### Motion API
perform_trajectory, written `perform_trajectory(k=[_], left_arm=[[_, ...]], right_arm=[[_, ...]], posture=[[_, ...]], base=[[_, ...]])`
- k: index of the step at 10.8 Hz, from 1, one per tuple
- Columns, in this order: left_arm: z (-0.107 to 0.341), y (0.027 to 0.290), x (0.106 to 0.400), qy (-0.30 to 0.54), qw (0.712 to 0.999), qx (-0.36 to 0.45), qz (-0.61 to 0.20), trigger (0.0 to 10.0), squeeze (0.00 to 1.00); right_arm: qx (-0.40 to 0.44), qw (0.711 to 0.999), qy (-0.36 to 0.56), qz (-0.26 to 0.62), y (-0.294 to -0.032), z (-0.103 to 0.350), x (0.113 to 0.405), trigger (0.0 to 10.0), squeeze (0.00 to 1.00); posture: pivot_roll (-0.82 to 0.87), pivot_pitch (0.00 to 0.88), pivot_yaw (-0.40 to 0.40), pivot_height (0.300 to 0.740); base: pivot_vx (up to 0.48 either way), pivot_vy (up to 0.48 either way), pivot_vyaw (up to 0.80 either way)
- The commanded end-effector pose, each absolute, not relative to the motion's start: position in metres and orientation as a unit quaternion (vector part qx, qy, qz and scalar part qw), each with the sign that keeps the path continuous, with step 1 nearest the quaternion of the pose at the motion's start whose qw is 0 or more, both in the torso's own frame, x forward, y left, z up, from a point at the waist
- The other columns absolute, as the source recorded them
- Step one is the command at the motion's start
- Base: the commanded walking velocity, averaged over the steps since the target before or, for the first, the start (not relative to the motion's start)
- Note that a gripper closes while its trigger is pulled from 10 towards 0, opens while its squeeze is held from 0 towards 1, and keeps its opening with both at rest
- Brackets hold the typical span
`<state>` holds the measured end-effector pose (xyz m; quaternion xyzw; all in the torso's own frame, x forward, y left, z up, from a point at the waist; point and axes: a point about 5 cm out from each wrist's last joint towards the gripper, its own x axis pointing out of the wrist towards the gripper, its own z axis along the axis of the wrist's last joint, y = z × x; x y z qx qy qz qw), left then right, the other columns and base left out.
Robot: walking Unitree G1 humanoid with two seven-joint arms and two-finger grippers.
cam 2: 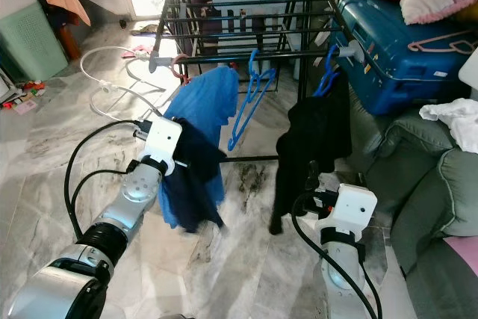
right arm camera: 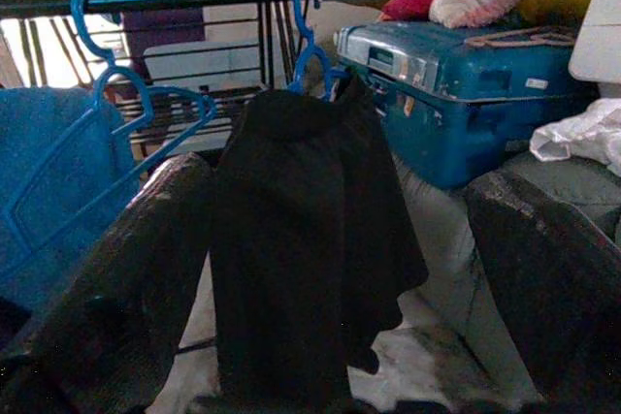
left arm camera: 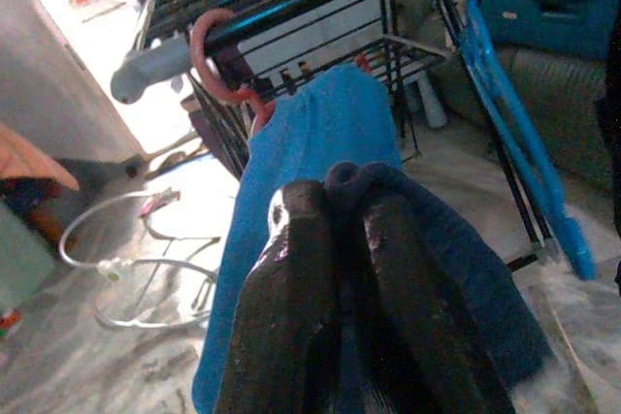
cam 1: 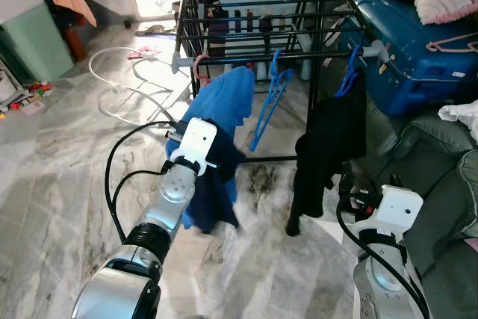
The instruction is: Hang hanger
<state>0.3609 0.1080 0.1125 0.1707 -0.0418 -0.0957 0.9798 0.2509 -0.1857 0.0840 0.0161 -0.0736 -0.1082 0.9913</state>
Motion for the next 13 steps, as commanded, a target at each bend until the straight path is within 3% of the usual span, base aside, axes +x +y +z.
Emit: perform_trajectory(k=[1,4,6,13], left_arm=[[0.1120,0.1080,0.3598,-0.045,0.982,0.161,-0.088,10.0,0.00],[0.1037,0.1003,0.3531,-0.040,0.983,0.138,-0.110,10.0,0.00],[0.1078,0.1013,0.3557,-0.043,0.985,0.133,-0.105,10.0,0.00],[0.1060,0.1064,0.3566,-0.035,0.985,0.141,-0.095,10.0,0.00]], right_arm=[[0.011,0.993,-0.065,-0.094,-0.1832,0.0821,0.2504,10.0,0.00],[-0.002,0.995,-0.066,-0.078,-0.1850,0.0855,0.2513,10.0,0.00],[-0.001,0.995,-0.065,-0.076,-0.1846,0.0852,0.2515,10.0,0.00],[0.004,0.995,-0.063,-0.072,-0.1813,0.0848,0.2511,10.0,0.00]], posture=[[0.10,0.029,-0.004,0.740],[0.09,0.030,-0.026,0.740],[0.09,0.032,-0.026,0.740],[0.09,0.037,-0.022,0.740]], base=[[0.000,0.000,0.00],[0.000,0.000,0.00],[0.000,0.343,0.00],[0.272,0.397,0.00]])
